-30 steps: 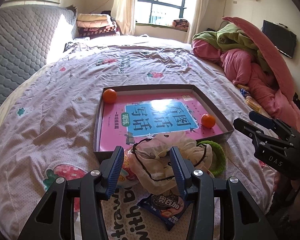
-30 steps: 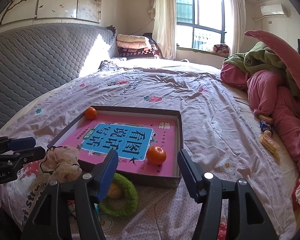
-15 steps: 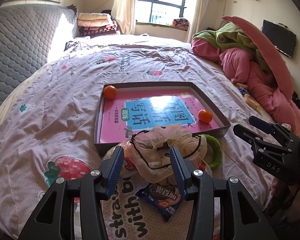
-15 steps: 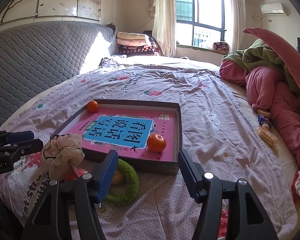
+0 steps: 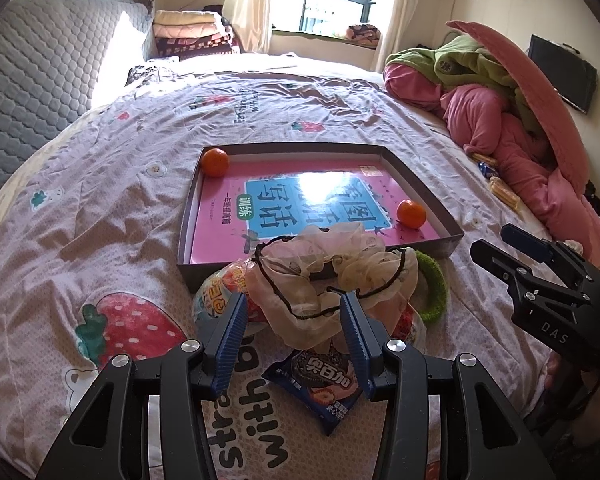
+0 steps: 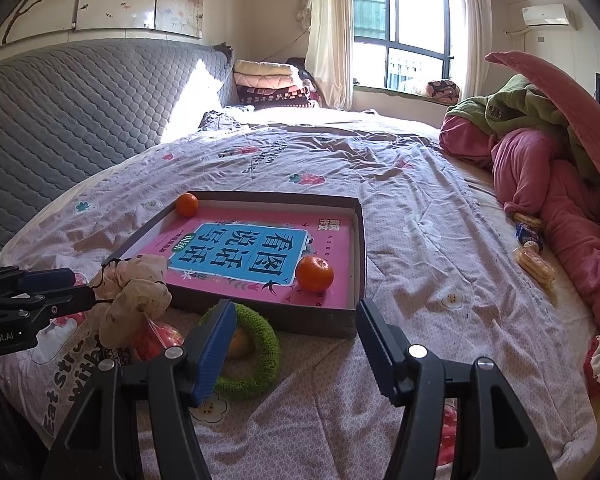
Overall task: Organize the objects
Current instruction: 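Withdraw both grippers from the tray back toward the remaining items, then grasp the white plastic bag with the left gripper while the right gripper approaches the green ring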
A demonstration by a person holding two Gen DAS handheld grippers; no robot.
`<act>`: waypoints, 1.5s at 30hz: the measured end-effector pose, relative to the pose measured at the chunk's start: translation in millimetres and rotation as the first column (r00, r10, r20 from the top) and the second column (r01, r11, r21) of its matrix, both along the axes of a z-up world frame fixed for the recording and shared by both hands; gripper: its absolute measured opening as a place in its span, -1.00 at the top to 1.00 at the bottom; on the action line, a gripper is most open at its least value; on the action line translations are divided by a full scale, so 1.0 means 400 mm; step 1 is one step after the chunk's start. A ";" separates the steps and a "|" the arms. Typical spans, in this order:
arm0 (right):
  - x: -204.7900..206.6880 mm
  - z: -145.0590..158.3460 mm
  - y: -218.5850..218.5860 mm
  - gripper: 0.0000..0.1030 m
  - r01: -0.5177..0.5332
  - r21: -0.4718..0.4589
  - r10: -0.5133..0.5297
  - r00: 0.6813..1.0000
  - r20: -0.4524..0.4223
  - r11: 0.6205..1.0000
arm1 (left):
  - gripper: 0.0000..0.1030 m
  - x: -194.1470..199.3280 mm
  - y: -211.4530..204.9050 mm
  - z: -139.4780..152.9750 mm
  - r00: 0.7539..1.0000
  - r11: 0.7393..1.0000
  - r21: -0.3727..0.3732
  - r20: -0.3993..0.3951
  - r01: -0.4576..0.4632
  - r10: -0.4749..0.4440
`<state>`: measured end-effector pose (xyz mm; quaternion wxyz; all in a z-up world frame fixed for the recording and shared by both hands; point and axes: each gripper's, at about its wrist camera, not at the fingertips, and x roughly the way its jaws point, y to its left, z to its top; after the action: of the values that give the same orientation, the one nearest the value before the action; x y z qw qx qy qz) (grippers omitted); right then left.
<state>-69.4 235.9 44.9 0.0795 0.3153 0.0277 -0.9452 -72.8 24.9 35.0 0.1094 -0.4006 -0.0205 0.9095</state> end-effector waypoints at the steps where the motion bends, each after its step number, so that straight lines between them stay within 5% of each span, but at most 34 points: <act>1: 0.000 -0.002 0.000 -0.20 0.001 0.000 -0.001 1.000 0.002 1.000 | 0.04 -0.003 0.000 -0.002 1.000 1.000 0.000 0.004 0.001 -0.001; 25: -0.024 -0.051 -0.011 -0.20 -0.013 0.006 0.012 0.997 0.079 1.000 | 0.05 -0.054 0.027 -0.057 0.998 0.999 0.018 0.033 0.051 -0.052; 35: -0.033 -0.064 -0.012 -0.20 -0.009 0.014 0.008 0.996 0.094 1.000 | 0.69 -0.082 0.053 -0.072 0.996 0.996 0.010 0.031 0.089 -0.089; 45: -0.050 -0.078 -0.008 -0.20 -0.001 -0.003 0.001 0.993 0.120 1.000 | 0.88 -0.089 0.084 -0.079 0.989 0.989 -0.009 0.014 0.145 -0.145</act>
<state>-89.5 232.8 13.5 0.0818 0.3712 0.0217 -0.9247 -108.5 58.7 3.3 0.1731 -0.4076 0.0126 0.8965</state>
